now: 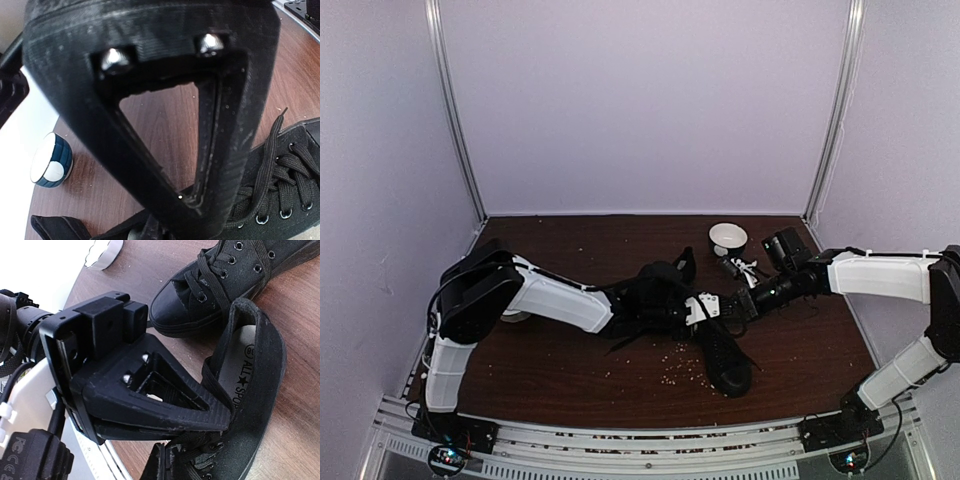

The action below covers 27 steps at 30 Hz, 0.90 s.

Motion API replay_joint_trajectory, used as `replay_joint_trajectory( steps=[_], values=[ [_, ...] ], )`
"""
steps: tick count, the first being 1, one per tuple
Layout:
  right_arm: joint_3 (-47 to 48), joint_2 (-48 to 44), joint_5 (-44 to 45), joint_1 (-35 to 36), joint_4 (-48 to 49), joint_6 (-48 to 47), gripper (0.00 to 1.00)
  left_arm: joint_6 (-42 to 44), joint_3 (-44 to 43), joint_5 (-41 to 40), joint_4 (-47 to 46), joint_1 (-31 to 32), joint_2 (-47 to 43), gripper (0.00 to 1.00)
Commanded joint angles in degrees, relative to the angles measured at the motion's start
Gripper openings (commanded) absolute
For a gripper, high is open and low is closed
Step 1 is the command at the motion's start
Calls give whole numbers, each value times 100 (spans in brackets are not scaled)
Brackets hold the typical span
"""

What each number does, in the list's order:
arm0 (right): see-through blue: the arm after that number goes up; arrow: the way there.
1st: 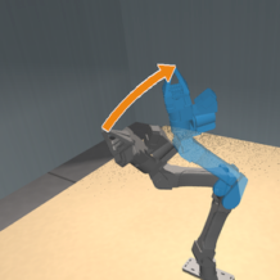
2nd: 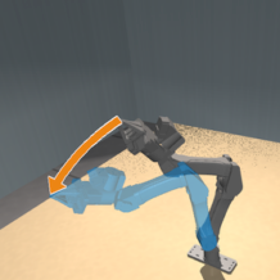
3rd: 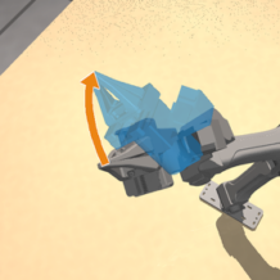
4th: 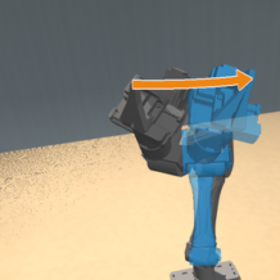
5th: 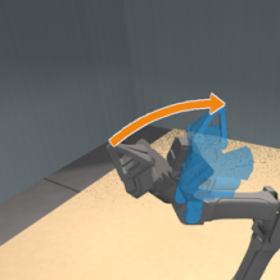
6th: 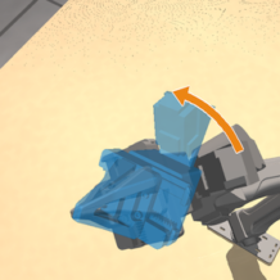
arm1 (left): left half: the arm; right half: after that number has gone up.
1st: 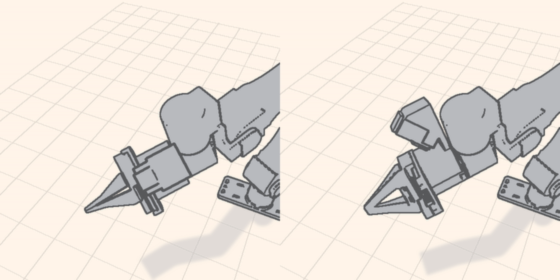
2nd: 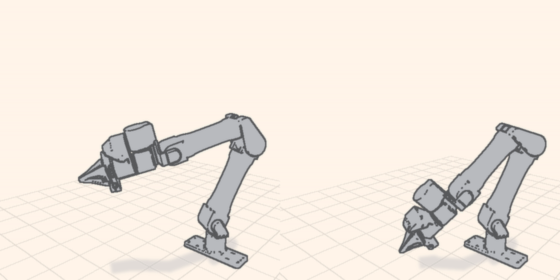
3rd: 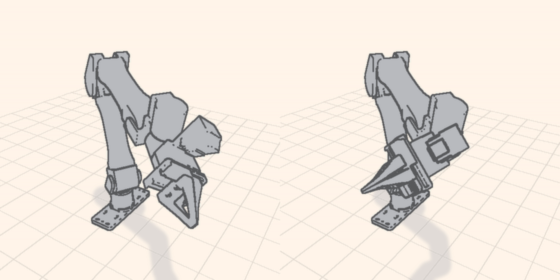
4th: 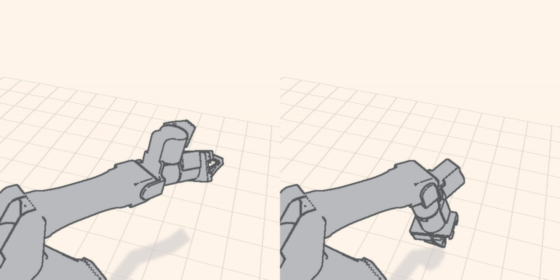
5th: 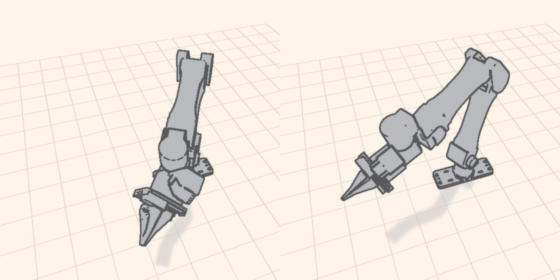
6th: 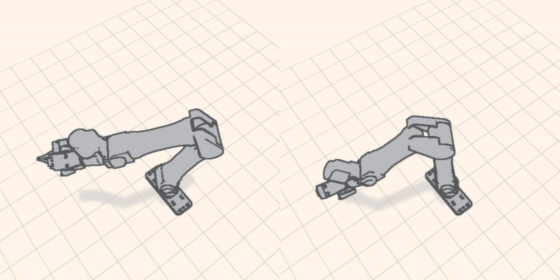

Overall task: Tie the shoes
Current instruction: Adjust the loop with the shoelace on the shoe.

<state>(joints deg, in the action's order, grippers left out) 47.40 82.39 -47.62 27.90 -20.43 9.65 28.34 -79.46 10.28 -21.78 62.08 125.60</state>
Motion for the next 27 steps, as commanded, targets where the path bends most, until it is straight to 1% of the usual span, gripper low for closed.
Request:
replay_joint_trajectory(
  steps=[1,2,3,9,11,13,16,27],
  values=[
    [171,-180,-244,18,-28,-41,4,-117,-176,-7,-79,-20,140,0],
    [173,-210,-282,-15,-5,1,11,-139,-163,-26,-110,-16,135,0],
    [148,-247,-305,-70,58,77,14,-164,-146,-76,-142,-15,132,0],
    [-208,-369,-133,-508,694,733,21,-245,-122,-200,-310,-15,131,0],
    [-211,-207,104,-509,649,736,20,-262,-122,-191,-331,-14,134,0],
    [-212,-1,164,-484,622,714,17,-293,-122,-183,-343,-18,132,0],
    [-275,138,60,-417,779,755,15,-317,-105,-178,-370,-19,123,0],
    [-578,338,-404,-291,1608,1162,14,-359,-111,-167,-415,-16,125,0]
  ],
)
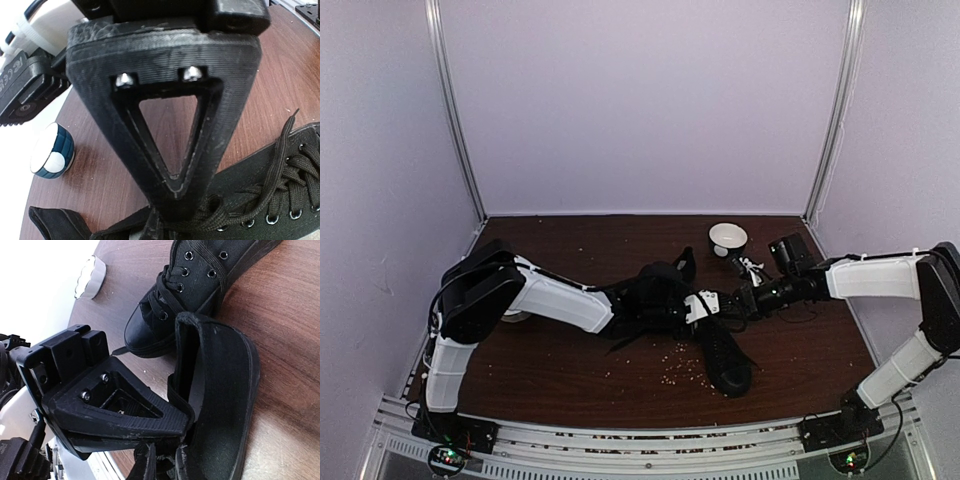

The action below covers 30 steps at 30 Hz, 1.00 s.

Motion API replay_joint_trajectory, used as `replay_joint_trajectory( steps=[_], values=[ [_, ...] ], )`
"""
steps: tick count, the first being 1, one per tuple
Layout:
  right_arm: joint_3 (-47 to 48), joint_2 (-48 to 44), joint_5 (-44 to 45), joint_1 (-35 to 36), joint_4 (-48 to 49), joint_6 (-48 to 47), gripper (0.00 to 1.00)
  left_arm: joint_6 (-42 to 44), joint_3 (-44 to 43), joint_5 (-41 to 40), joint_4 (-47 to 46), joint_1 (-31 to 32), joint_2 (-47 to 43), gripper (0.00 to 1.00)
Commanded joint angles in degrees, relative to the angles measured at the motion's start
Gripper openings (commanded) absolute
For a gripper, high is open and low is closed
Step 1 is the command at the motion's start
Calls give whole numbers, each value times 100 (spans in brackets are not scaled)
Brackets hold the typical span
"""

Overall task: Tie the shoes
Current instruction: Adjust the loop with the shoelace on the shoe.

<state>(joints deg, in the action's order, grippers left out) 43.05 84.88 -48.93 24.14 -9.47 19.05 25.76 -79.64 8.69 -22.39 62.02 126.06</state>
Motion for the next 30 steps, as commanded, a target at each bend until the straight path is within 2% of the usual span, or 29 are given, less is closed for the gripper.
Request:
replay_joint_trajectory(
  steps=[1,16,20,24,30],
  values=[
    [-160,94,-328,94,599,278,13,-106,-96,-7,-354,-6,78,0],
    [-123,234,-355,358,638,340,16,-276,-130,-35,-490,-8,97,0],
    [-109,341,-276,372,591,322,12,-468,-140,-37,-599,-14,82,0],
    [-104,308,-31,360,462,267,0,-510,-78,-44,-660,-13,52,0],
    [-124,-66,307,90,232,179,0,-372,153,-91,-658,-14,-99,0]
  ],
)
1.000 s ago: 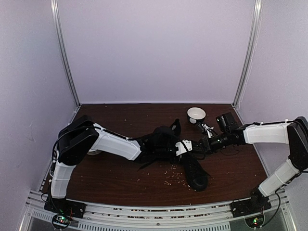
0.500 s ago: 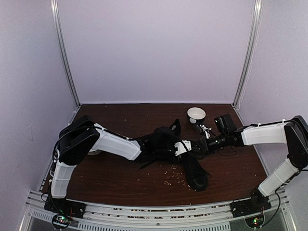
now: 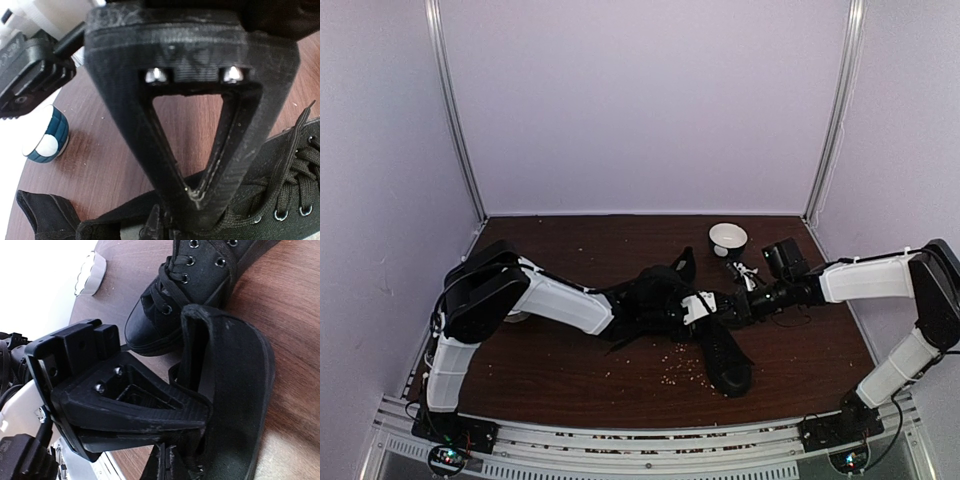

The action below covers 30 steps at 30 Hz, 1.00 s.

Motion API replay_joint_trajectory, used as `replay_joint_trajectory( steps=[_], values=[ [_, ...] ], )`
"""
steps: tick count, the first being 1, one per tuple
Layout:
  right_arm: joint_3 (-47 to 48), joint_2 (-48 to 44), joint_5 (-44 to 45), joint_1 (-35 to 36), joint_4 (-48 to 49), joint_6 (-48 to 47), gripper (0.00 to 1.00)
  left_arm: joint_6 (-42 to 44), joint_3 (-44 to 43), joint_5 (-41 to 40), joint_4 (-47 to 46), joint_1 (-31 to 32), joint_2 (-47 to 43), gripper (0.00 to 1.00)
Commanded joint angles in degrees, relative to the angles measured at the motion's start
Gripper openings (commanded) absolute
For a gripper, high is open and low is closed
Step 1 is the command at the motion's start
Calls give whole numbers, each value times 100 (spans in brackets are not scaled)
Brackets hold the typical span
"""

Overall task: Tie the shoes
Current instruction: Adjust the loop with the shoelace on the shoe.

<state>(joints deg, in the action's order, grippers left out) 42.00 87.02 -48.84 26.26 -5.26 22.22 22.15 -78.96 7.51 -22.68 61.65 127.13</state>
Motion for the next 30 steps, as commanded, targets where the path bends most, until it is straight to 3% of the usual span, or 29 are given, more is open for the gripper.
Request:
replay_joint_trajectory(
  steps=[1,10,16,24,30],
  values=[
    [-32,-368,352,-174,-205,-145,0,17,117,9,-620,23,-225,0],
    [43,-616,492,-306,-494,-361,0,140,231,-74,-483,23,-293,3],
    [69,-393,96,-291,-397,-414,0,98,187,-14,-545,23,-273,4],
    [33,-597,-231,-172,-275,-497,21,53,109,26,-501,23,-206,5],
    [45,-383,168,-30,-391,-618,23,35,65,54,-484,23,-202,5]
  ],
)
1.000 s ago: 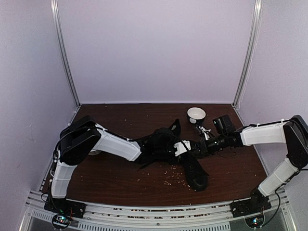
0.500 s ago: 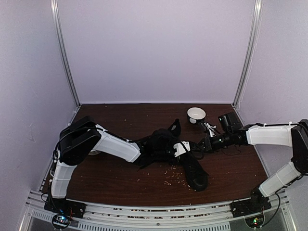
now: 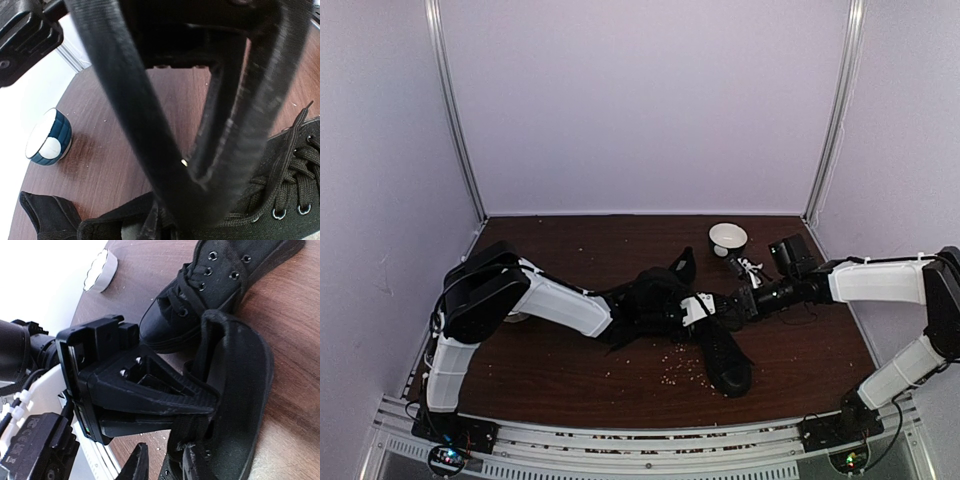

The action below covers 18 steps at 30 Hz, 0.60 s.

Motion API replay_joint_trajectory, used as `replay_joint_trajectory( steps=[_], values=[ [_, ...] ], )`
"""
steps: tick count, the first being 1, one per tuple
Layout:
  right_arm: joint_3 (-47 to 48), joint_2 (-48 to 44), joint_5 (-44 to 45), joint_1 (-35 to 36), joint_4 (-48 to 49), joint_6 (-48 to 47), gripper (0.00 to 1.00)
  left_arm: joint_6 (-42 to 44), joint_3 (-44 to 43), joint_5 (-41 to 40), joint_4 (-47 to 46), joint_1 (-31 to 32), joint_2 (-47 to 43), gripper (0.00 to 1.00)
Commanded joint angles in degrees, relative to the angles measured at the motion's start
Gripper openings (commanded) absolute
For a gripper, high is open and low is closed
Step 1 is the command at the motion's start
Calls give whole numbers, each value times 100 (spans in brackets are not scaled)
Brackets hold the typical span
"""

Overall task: Tie the shoes
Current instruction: Adjust the loop with the shoelace on the shoe.

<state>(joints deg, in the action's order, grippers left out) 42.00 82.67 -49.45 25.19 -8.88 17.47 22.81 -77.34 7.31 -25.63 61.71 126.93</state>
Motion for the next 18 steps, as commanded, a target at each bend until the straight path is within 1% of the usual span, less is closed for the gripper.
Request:
replay_joint_trajectory(
  steps=[1,6,11,16,18],
  values=[
    [44,75,264,88,-13,-148,23,-33,-97,82,-176,16,-188,5],
    [178,174,275,235,-128,-266,24,-35,-105,112,-157,16,-191,6],
    [185,269,415,250,-126,-288,22,-31,-127,122,-138,16,-195,6],
    [176,320,436,257,-81,-295,22,-37,-141,135,-109,16,-187,6],
    [182,335,447,258,-72,-302,19,-40,-141,131,-114,16,-187,6]
  ],
)
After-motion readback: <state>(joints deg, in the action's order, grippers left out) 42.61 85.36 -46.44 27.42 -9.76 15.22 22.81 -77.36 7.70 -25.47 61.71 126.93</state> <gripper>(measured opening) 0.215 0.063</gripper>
